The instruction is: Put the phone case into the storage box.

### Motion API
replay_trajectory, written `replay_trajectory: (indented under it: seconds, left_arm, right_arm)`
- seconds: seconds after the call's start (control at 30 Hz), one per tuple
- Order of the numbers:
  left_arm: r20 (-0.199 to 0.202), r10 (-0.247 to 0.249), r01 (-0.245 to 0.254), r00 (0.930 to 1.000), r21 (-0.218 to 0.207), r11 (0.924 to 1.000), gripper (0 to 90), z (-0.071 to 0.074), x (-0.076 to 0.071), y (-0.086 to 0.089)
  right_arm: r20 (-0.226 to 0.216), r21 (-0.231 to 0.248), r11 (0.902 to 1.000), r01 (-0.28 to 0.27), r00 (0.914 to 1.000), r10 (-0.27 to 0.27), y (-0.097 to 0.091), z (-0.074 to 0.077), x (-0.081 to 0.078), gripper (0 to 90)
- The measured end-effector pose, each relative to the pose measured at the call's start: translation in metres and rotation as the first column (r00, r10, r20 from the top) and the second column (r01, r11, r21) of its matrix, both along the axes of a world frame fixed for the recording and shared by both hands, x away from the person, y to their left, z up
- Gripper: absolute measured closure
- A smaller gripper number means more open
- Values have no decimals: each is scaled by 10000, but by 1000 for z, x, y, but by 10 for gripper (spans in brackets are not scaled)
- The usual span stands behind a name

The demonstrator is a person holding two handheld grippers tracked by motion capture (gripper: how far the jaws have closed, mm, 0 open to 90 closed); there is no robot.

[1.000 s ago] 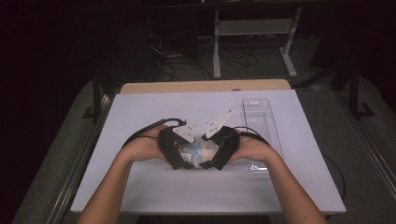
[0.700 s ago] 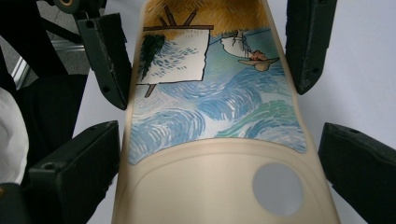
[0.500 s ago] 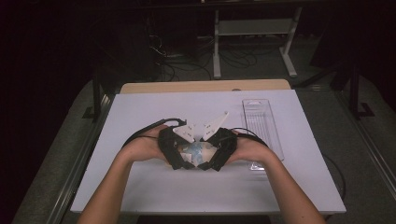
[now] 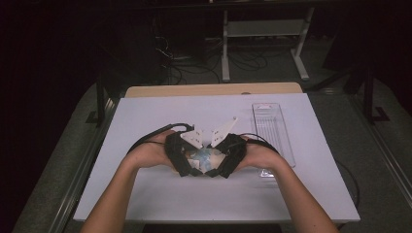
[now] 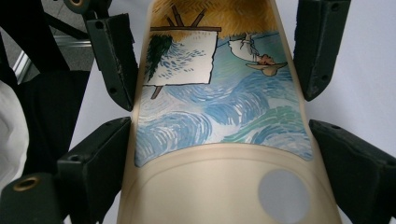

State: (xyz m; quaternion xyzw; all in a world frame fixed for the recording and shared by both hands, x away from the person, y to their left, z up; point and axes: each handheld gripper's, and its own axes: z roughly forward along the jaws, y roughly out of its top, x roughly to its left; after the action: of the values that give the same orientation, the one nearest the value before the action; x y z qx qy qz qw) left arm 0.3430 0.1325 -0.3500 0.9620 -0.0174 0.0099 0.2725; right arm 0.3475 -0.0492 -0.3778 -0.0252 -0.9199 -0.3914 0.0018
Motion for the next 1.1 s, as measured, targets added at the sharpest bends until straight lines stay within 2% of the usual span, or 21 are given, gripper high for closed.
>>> replay_trajectory:
  seconds: [0.23, 0.47, 0.53, 0.6, 0.63, 0.7, 0.73, 0.77, 0.83, 0.9, 0.93, 1.1]
  left_arm:
    - [91, -4, 2, 10000, 165, 9999, 114, -1, -1, 0]
    - [108, -44, 41, 9999, 242, 9997, 115, -3, -2, -1]
    - [257, -197, 191, 9995, 232, 9995, 116, -2, -1, -1]
    - [81, -98, 96, 9999, 254, 9996, 115, -3, -2, -1]
    - [255, -180, 174, 9995, 260, 9995, 115, -3, -1, -2]
    - [143, -59, 55, 9999, 287, 9996, 112, -5, -4, -2]
    - [172, -55, 50, 9998, 276, 9996, 111, -5, -4, -2]
    - [237, -81, 74, 9997, 293, 9995, 109, -5, -4, -2]
    - [119, -60, 56, 9999, 327, 9995, 92, -6, -4, -1]
    - [179, -36, 31, 9998, 257, 9997, 79, -5, -4, 0]
    - [227, -62, 58, 9997, 202, 9998, 70, -4, -4, 1]
    - [308, 150, -149, 9994, -29, 9999, 55, 1, -3, 6]
  right_arm:
    - [-57, -125, 9999, -28, 10000, 28, 2, -2, 1, 97]
    - [-319, -291, 9996, -57, 9995, 48, 4, -3, 1, 107]
    - [-382, -332, 9994, -78, 9992, 65, 3, -3, 2, 111]
    - [-642, -429, 9991, -70, 9979, 42, 3, -4, 3, 113]
    - [-627, -424, 9990, -111, 9980, 84, 3, -4, 3, 114]
    - [-550, -405, 9990, -192, 9983, 169, 3, -4, 4, 114]
    - [-777, -544, 9985, -47, 9970, 5, 3, -4, 2, 113]
    - [-823, -612, 9981, -33, 9966, -18, 3, -4, 1, 113]
    - [-837, -600, 9982, -18, 9965, -33, 3, -4, 1, 113]
    - [-866, -610, 9981, 5, 9962, -57, 3, -3, 2, 113]
    - [-639, -441, 9990, -119, 9979, 90, 3, -4, 4, 113]
    - [-778, -479, 9988, 77, 9969, -114, 1, -4, 6, 112]
